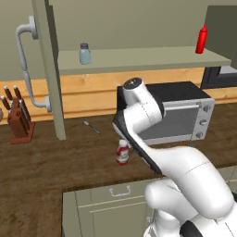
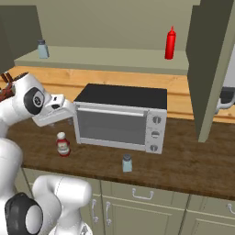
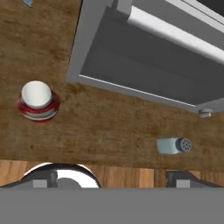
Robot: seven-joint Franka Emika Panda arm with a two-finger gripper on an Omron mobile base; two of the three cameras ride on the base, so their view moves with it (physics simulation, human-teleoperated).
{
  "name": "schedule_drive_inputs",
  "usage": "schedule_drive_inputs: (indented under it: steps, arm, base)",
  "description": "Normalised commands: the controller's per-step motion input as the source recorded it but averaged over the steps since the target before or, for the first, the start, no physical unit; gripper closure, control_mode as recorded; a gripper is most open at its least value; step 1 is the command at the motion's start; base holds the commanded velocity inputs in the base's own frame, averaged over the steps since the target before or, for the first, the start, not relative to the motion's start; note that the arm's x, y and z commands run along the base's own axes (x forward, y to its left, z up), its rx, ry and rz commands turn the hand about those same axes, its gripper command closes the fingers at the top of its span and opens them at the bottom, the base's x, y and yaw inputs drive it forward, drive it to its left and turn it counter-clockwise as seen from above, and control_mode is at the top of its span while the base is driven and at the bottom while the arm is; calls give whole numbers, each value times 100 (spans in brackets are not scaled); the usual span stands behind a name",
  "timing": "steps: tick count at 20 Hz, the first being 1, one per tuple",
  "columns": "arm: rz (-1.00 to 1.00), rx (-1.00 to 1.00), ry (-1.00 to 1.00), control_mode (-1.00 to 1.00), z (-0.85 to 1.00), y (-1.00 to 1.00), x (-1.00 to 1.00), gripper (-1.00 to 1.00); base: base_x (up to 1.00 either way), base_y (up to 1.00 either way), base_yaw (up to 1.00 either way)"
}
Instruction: Put the shaker and condiment bottle from the counter next to their counterparts in the cabinet.
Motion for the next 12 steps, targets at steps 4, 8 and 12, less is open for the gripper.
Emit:
schedule_drive_inputs:
  steps: [4,8,12]
  arm:
    - [0,-15,-29,-100,-14,24,-43,-100]
    - [0,-17,-53,-100,-59,13,-32,-100]
    - [0,-13,-65,-100,-57,10,-25,-100]
  base:
    - [0,0,0]
    - [0,0,0]
    - [0,0,0]
